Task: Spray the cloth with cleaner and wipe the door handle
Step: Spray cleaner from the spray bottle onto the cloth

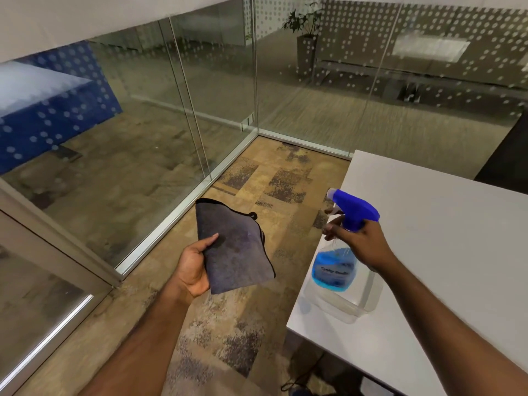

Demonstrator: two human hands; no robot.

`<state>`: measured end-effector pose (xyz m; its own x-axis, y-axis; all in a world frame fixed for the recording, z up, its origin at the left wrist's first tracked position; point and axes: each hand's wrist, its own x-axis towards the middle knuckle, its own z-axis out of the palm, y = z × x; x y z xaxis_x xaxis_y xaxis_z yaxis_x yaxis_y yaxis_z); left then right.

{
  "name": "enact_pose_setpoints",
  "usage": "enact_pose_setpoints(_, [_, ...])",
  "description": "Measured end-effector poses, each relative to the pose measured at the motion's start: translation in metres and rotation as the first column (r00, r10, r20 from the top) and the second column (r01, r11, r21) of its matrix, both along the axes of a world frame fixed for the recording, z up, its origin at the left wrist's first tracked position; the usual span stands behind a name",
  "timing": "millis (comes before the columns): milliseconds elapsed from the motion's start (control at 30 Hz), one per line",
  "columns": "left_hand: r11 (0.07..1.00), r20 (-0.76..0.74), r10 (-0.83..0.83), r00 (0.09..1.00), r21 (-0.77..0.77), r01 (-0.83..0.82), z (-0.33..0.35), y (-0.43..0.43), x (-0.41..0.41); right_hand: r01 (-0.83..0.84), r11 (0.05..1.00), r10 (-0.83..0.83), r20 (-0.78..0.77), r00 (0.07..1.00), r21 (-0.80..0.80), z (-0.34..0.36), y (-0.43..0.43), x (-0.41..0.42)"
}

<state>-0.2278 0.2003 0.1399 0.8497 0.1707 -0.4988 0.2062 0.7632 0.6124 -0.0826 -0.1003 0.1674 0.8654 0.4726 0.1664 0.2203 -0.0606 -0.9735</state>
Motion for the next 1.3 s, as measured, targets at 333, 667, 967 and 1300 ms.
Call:
enact_pose_setpoints(333, [0.999, -0.018, -0.02, 1.0, 0.038, 0.021, 0.011, 0.006, -0.002, -0.283, 0.941, 0.276, -0.061, 0.959, -0.185, -0.002, 0.042, -0.044])
enact_pose_setpoints(667, [0.995, -0.009, -0.022, 1.0, 0.092, 0.022, 0.011, 0.017, -0.011, -0.426, 0.849, 0.381, -0.196, 0.903, -0.313, -0.013, 0.064, -0.069])
enact_pose_setpoints(967, [0.995, 0.026, -0.04, 0.999, 0.097, 0.037, 0.011, 0.033, -0.017, -0.319, 0.89, 0.306, -0.09, 0.948, -0.327, -0.019, 0.069, -0.077])
enact_pose_setpoints(1300, [0.995, 0.051, -0.035, 0.998, 0.09, 0.03, 0.015, 0.034, -0.019, -0.243, 0.914, 0.23, -0.079, 0.97, -0.326, -0.021, 0.074, -0.083])
